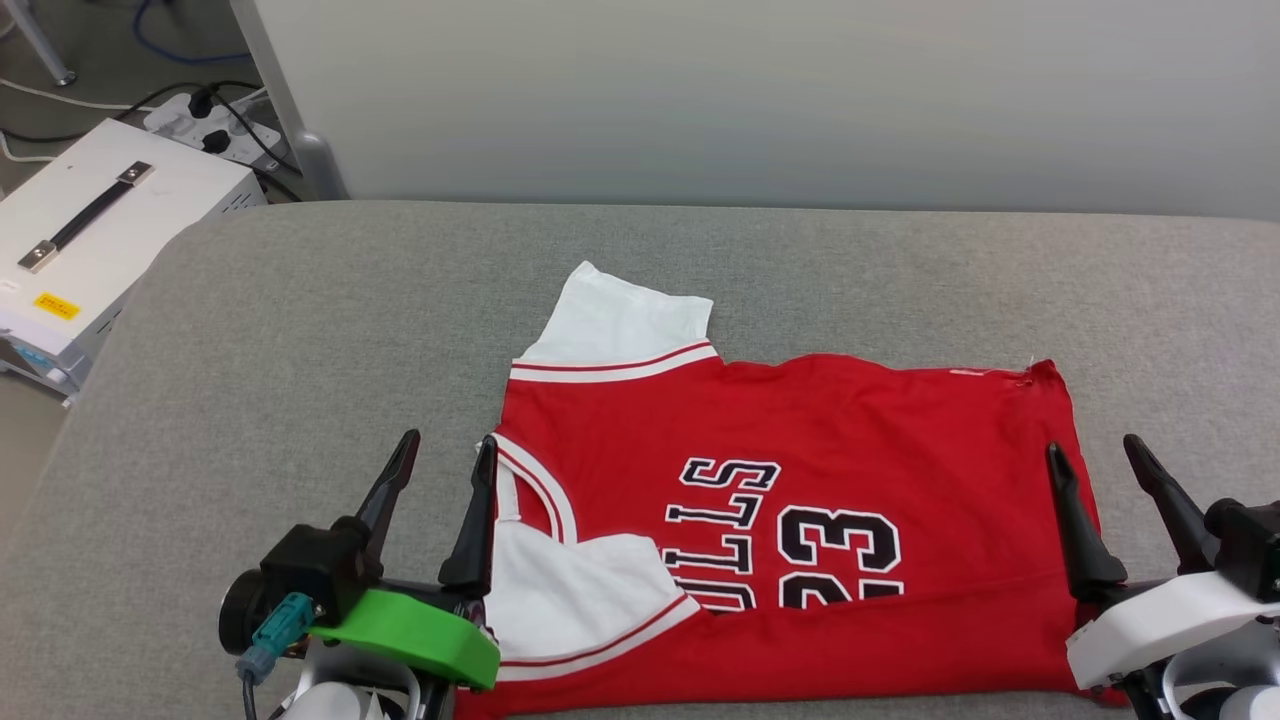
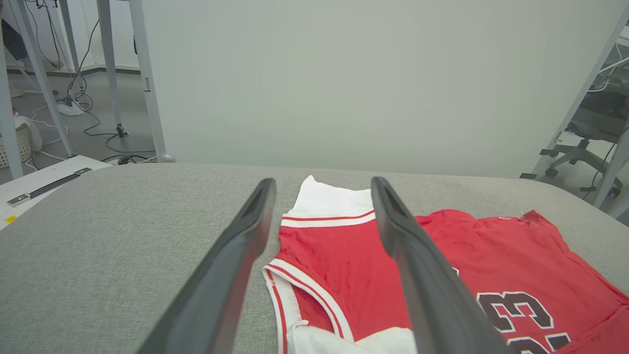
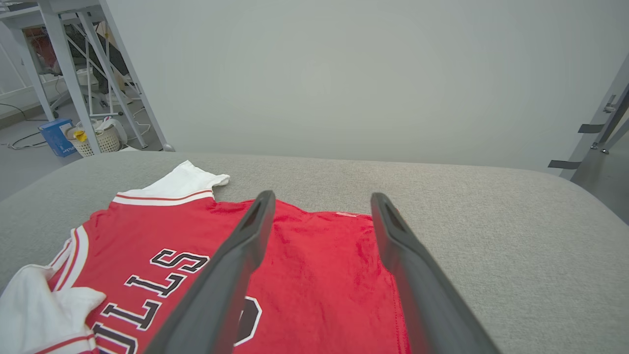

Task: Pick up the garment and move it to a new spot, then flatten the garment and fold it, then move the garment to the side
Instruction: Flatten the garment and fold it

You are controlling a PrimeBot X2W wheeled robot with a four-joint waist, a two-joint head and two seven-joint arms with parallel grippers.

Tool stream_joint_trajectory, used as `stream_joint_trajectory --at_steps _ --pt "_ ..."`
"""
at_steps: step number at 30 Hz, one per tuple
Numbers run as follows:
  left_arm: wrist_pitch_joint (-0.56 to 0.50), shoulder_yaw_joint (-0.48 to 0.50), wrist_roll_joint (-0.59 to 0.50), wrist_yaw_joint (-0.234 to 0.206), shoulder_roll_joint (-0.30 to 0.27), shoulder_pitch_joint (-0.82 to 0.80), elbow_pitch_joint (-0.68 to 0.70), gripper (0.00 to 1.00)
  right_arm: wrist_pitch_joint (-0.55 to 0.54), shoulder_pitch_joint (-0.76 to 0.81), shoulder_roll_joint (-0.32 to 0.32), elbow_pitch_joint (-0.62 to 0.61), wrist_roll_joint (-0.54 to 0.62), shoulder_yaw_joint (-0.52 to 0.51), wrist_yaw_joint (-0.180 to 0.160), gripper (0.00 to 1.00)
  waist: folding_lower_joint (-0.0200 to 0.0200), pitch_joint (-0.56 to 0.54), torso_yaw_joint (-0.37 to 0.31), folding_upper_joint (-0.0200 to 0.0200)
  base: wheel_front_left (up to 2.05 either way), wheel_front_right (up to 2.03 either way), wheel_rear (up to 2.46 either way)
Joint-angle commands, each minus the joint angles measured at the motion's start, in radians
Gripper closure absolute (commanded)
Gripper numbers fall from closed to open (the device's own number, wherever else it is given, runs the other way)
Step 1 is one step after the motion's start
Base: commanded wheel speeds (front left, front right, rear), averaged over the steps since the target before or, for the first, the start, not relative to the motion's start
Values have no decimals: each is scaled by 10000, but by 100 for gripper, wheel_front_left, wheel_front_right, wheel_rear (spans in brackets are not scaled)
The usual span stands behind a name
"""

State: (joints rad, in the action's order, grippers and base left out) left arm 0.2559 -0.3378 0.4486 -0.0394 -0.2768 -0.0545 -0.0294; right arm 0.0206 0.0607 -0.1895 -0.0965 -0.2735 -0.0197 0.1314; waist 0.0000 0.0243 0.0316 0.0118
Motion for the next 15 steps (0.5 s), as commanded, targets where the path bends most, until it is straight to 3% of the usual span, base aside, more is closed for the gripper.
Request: stream_joint_trajectory --at_steps 1,9,15 --pt "57 236 -288 188 191 154 -18 0 159 26 83 59 65 76 -7 0 0 80 -67 -118 0 0 0" --pt "58 1338 -1167 1144 1017 123 -296 0 591 -363 202 209 98 261 -7 0 0 671 -350 -118 0 0 0" --pt "-15 1210 -1375 1483 754 -911 -1066 0 641 -776 216 21 141 368 -7 0 0 1470 -699 -118 0 0 0"
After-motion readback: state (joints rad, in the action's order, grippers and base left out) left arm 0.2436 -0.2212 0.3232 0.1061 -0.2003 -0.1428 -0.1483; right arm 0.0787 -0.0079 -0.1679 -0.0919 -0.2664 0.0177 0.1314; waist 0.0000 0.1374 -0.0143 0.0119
